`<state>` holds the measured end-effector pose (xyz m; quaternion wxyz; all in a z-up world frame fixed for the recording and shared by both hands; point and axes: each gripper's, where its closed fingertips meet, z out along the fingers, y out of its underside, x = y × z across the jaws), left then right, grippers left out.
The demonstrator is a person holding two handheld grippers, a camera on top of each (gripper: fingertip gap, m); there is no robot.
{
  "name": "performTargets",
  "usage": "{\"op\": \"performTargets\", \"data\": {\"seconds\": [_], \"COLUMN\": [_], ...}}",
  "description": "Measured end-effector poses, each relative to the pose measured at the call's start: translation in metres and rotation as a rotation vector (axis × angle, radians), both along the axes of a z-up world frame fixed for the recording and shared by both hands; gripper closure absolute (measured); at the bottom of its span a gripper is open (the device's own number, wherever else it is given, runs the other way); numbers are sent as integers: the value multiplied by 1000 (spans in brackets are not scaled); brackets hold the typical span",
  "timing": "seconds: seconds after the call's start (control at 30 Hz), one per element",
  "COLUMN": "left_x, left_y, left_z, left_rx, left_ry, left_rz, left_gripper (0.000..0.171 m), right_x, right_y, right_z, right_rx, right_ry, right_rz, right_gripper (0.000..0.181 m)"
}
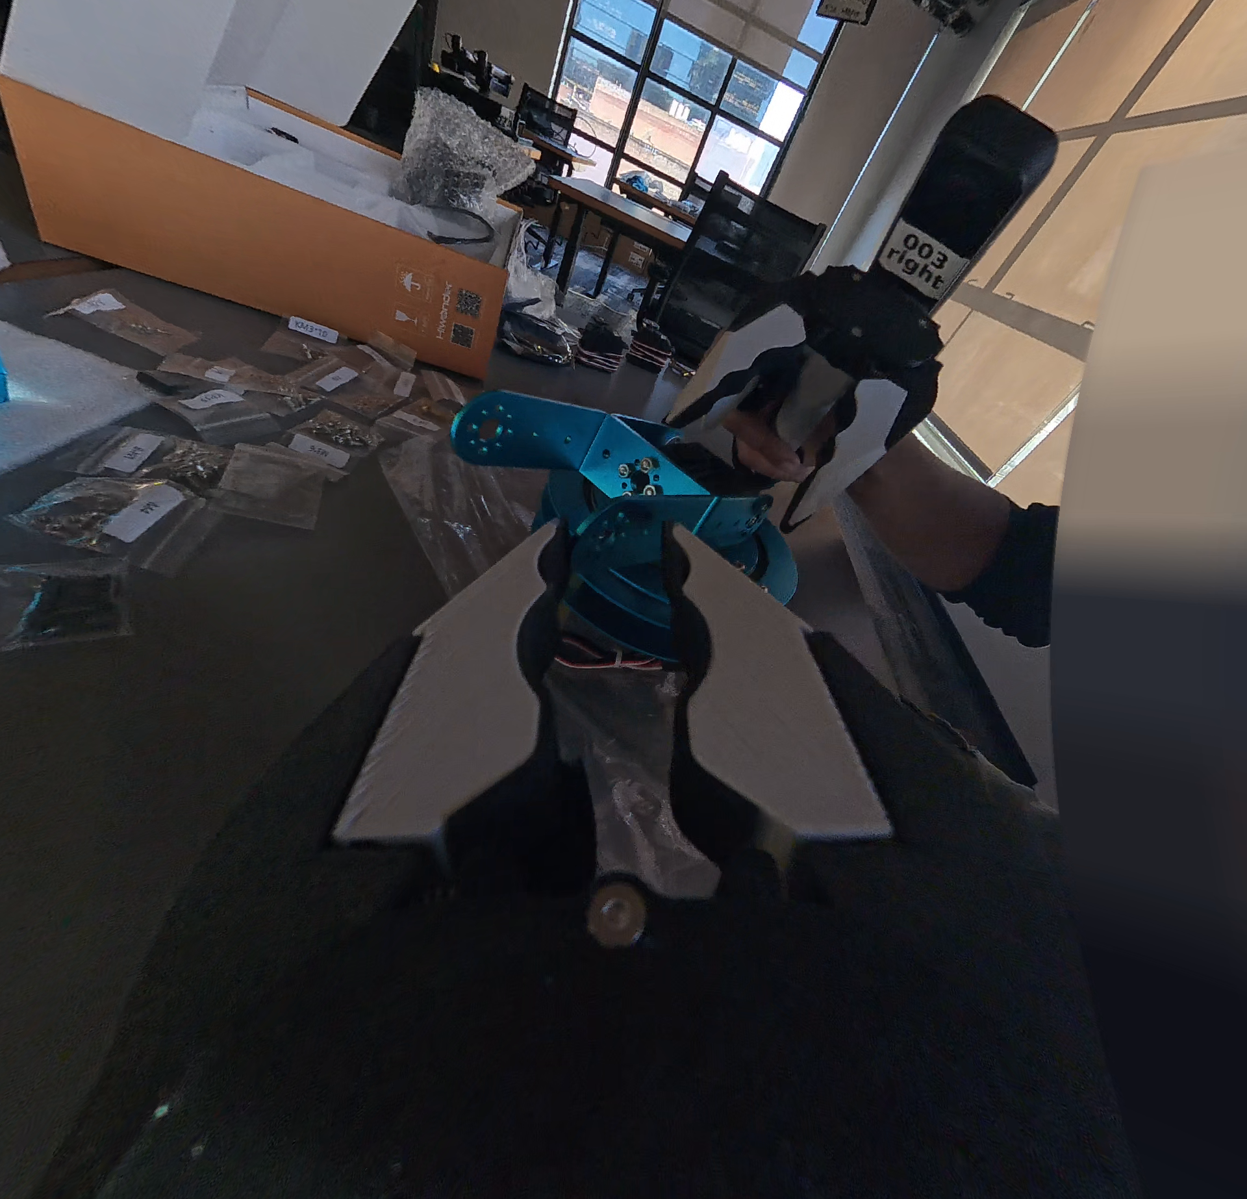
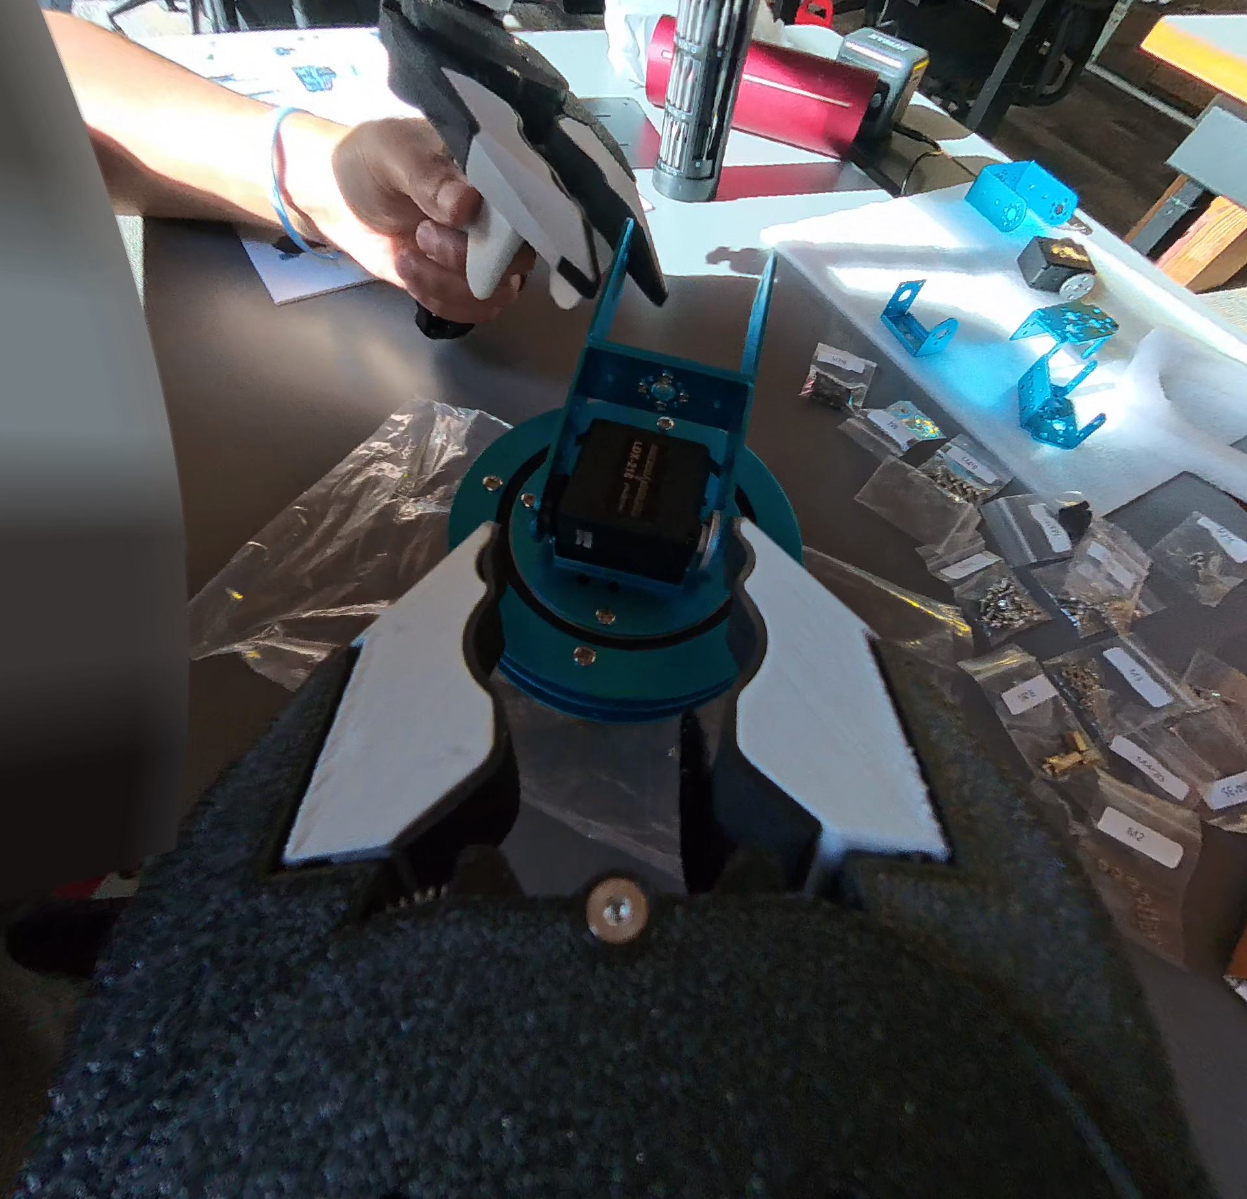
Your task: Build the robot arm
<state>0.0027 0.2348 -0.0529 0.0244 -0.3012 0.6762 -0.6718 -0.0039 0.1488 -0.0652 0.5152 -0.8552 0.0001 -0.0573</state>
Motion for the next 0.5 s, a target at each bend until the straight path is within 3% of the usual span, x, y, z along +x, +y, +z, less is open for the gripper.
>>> {"op": "performTargets", "data": {"seconds": [0.03,0.5], "left_x": [1,1], "left_y": [0,-1], "left_z": [-2,-2], "left_rx": [4,22], "left_ry": [0,-17], "left_rz": [3,14], "left_gripper": [148,149], "right_x": [1,3], "right_y": [1,0], "right_z": [0,-3], "right_rx": [-1,-54], "right_ry": [-19,-53], "right_rz": [-10,-39], "right_gripper": [119,123]}}
